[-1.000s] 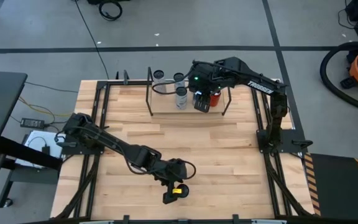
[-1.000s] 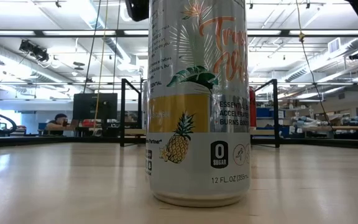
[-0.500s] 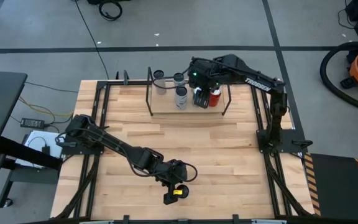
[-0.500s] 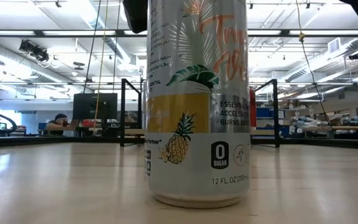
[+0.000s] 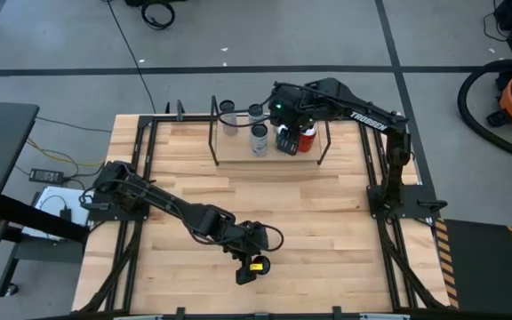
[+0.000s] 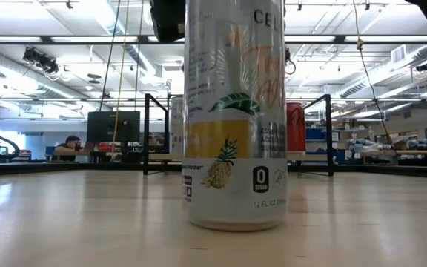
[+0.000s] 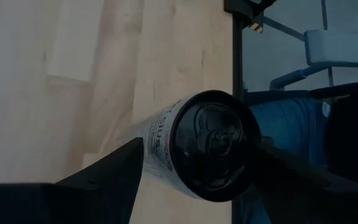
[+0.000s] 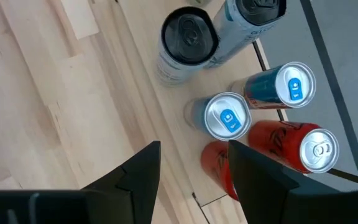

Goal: Place canned beverage on shelf
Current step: Put the white yellow soda can on the shelf aligned with the white yellow soda can

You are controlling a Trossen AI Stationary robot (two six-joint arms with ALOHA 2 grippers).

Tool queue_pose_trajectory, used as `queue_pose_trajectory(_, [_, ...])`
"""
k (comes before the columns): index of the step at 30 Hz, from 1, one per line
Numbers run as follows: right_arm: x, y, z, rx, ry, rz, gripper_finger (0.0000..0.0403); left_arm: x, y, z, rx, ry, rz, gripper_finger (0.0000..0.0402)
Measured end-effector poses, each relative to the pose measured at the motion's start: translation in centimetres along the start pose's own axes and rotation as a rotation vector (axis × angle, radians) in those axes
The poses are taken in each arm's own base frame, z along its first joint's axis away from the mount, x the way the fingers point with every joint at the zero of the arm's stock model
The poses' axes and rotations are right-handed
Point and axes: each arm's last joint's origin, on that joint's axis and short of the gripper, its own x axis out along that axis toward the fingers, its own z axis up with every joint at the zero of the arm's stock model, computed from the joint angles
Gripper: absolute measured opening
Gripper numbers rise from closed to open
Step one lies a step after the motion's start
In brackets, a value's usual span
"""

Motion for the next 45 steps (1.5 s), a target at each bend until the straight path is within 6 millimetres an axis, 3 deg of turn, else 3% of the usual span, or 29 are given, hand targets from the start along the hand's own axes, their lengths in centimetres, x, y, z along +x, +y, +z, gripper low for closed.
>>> queue_pose_trajectory(14, [-0.2, 0.3, -0.3, -0.01, 0.015, 0.003, 0.0194, -0.6, 3.9, 1.5, 0.051, 0.045, 0.098, 0.0261])
queue_pose_trajectory(22, [-2.1, -0.1, -1.1, -0.002, -0.031, 0.005, 0.0194, -2.2, 6.5, 2.9, 0.023, 0.053, 0.066, 0.0261])
queue_pose_trajectory(30, [-4.2, -0.5, -2.1, 0.014, -0.084, 0.026, 0.0194, -5.0, 7.4, 3.9, 0.002, -0.019, 0.057, 0.026])
queue_pose_trajectory(45, [-4.7, -0.5, -2.4, 0.026, -0.095, 0.057, 0.0194, -5.3, 7.9, 4.1, -0.015, 0.016, 0.013, 0.026])
